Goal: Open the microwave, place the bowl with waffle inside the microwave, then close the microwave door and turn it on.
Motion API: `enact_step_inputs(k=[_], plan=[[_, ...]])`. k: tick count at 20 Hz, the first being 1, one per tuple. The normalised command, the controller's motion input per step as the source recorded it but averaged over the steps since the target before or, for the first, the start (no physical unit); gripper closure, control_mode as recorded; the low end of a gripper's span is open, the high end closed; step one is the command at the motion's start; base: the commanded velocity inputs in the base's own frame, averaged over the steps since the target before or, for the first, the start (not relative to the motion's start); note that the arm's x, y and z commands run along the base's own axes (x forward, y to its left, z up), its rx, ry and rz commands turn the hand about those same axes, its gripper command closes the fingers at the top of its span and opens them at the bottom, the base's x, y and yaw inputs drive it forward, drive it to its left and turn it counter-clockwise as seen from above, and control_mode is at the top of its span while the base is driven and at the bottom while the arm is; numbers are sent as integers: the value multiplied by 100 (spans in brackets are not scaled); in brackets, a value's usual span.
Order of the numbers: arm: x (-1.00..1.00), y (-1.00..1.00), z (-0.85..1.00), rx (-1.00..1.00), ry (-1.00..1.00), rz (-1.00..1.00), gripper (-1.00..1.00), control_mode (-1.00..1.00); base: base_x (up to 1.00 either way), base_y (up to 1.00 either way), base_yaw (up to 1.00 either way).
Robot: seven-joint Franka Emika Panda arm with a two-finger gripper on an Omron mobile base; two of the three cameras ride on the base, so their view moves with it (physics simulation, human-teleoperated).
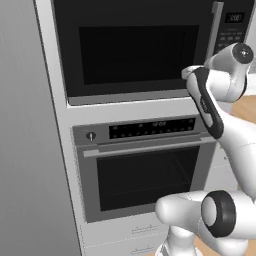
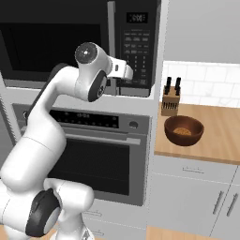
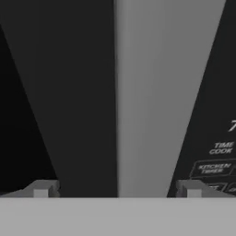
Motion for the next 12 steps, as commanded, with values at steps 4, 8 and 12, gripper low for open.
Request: enact_step_inputs(k=[4, 8, 12], plan=[[64, -14, -51, 0, -4, 7, -100, -100, 0, 0, 0], [72, 11, -87, -12, -8, 4, 100, -100, 0, 0, 0], [91, 19, -84, -7, -4, 4, 100, -100, 0, 0, 0]])
